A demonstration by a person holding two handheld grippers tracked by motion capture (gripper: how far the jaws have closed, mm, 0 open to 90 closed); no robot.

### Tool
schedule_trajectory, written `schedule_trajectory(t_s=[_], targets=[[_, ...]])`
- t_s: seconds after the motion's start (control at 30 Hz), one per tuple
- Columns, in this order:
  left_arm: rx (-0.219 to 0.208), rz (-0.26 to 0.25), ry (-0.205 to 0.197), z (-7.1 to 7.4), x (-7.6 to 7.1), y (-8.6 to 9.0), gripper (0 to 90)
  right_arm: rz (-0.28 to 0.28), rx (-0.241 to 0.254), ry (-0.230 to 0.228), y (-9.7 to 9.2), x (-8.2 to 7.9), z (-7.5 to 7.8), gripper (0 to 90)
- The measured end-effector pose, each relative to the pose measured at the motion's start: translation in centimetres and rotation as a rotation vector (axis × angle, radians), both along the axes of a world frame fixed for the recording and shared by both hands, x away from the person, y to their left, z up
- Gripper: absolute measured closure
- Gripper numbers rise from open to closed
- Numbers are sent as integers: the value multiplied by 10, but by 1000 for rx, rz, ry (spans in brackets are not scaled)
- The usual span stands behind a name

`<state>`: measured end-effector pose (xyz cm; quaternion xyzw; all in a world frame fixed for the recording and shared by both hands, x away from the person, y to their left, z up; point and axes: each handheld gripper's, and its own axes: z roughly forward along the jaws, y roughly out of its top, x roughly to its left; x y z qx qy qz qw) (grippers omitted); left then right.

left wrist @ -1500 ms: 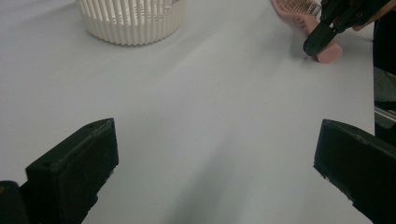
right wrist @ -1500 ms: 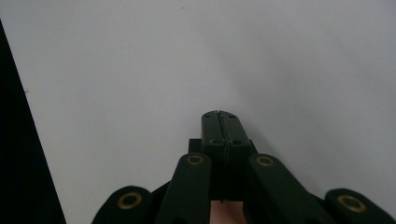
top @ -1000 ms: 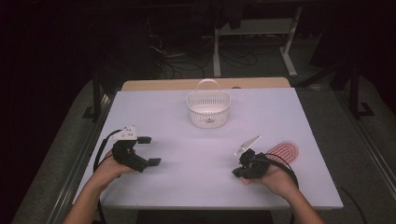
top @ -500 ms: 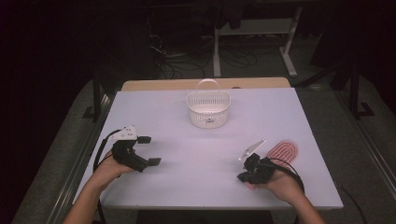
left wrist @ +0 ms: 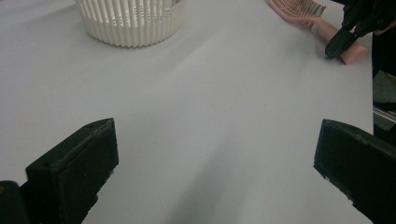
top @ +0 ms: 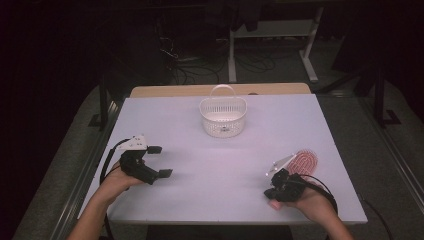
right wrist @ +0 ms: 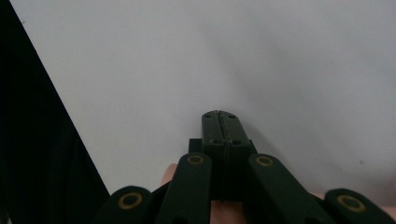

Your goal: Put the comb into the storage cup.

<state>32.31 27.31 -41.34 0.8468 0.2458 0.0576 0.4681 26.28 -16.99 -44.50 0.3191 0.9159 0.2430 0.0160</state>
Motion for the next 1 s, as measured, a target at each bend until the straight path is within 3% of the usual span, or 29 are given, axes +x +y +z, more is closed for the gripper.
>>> schedule_trajectory(t_s=[1.0], targets=[[10,-11,0,-1,0,-4,0,-115,-19,-2,-51,-17,3,890]])
